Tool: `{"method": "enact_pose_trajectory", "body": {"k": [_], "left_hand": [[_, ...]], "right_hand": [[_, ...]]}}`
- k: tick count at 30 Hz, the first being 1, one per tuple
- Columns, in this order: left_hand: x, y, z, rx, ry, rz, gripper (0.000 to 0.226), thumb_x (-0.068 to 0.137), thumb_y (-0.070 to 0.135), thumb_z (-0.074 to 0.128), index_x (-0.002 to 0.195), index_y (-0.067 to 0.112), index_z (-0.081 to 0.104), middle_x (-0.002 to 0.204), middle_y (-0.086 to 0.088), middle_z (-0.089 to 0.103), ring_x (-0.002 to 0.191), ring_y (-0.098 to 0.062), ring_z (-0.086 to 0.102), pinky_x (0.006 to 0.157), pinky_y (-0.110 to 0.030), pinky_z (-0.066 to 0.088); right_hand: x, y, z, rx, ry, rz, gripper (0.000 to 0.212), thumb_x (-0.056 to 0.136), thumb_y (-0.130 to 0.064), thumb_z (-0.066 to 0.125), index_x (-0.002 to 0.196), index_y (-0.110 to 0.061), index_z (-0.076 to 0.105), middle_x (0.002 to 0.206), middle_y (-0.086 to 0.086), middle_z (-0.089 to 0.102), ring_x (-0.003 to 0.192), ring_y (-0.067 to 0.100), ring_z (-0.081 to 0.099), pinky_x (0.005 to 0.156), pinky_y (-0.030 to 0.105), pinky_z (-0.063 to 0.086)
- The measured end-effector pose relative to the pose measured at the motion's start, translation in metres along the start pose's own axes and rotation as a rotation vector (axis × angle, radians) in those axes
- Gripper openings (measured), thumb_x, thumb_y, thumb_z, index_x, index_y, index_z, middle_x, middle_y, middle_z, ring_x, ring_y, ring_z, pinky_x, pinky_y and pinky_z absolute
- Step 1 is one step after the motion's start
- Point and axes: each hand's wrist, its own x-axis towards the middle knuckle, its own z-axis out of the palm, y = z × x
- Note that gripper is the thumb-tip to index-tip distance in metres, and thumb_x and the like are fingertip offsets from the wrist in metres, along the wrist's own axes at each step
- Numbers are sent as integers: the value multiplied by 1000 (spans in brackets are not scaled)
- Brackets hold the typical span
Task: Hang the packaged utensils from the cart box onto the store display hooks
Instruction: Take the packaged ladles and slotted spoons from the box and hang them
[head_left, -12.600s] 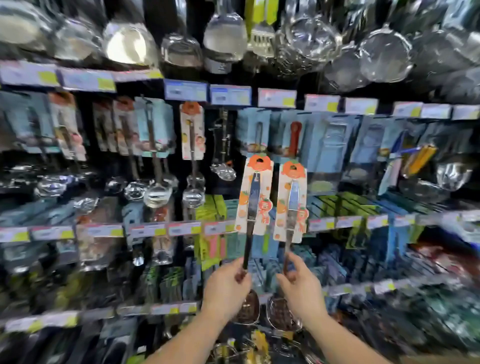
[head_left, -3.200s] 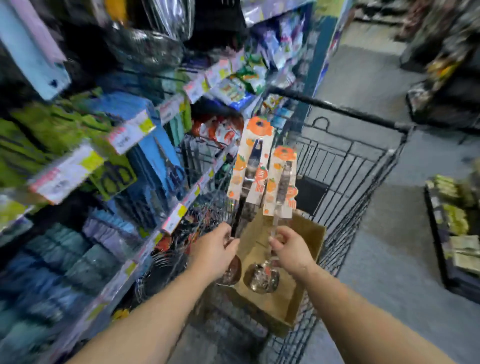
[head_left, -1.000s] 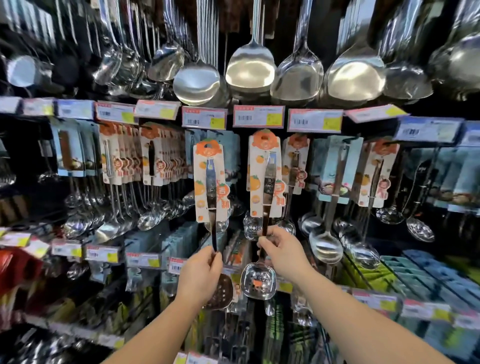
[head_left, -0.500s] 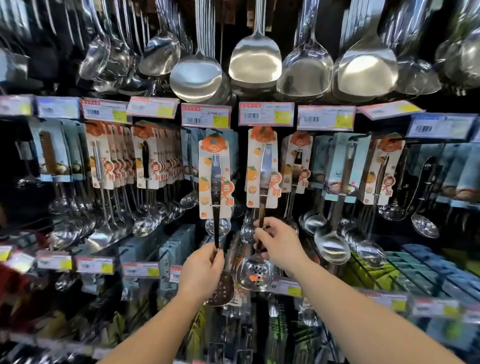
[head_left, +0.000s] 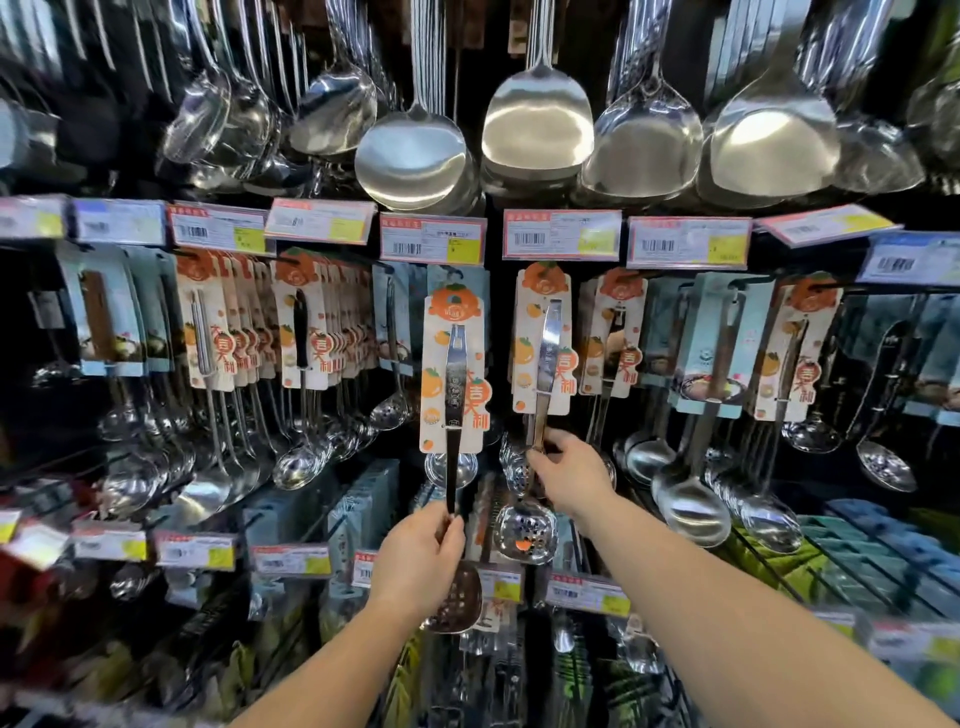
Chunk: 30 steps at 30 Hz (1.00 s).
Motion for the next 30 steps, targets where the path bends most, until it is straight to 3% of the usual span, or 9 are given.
{"method": "enact_pose_trajectory", "body": {"k": [3,5,7,10,13,16,19,22,30], "left_hand": [[3,-1,3,-2,-15,5,34,97,31,45,66,18,39,57,2,43,51,-13,39,51,-29,29],[4,-1,6,-34,-28,5,33,96,31,46,66,18,40,57,1,44,51,-15,39,52,-31,32],[5,3,10,-50,-23,20,33,96,30,47,66,18,41,58,1,44,52,-15,41,53,-31,32],[5,12,18,-28,-1,72,31,95,27,48,65,24,41,59,6,46,56,-8,43,52,-28,27],[6,17,26,-14,-19,113,16,96,29,46,82,26,54,70,13,55,66,-8,50,57,-26,32],[8,20,31,-19,-23,142,19,95,31,46,86,21,59,77,7,63,74,-18,59,62,-32,41],[8,26,27,-27,-16,153,24,97,31,42,103,23,64,89,8,66,85,-15,60,69,-29,43],[13,25,20,-19,47,90,28,98,29,37,116,26,59,101,11,65,95,-12,59,78,-28,43],[48,23,15,339,154,127,48,95,44,40,136,20,46,137,0,50,128,-20,40,108,-38,32]], "right_hand": [[-2,-1,3,-46,134,46,46,93,-31,58,135,-20,42,130,8,52,90,22,59,76,33,49],[-10,1,8,20,138,1,22,93,-30,58,113,-21,54,119,2,60,90,18,59,81,35,51],[-21,4,14,112,-11,-61,6,92,-33,59,95,-27,61,103,-5,67,92,15,64,89,38,54],[-36,5,25,176,-231,-129,14,89,-31,65,103,-30,66,96,-10,71,86,6,67,78,27,57],[-41,5,29,228,-153,-152,15,86,-20,70,100,-26,71,91,-7,74,85,8,68,74,21,53],[-43,5,22,233,-60,-164,13,88,-13,67,100,-17,70,82,-9,69,76,2,64,62,8,48],[-43,6,15,211,-23,-200,15,90,-13,63,89,-29,64,81,-5,69,72,6,61,71,23,56],[-46,9,8,213,-34,-172,11,93,-19,60,100,-26,65,90,-1,68,74,13,61,76,44,59],[-49,4,1,250,-34,-233,20,94,-17,59,90,-37,61,87,-3,67,72,11,61,71,40,61]]}}
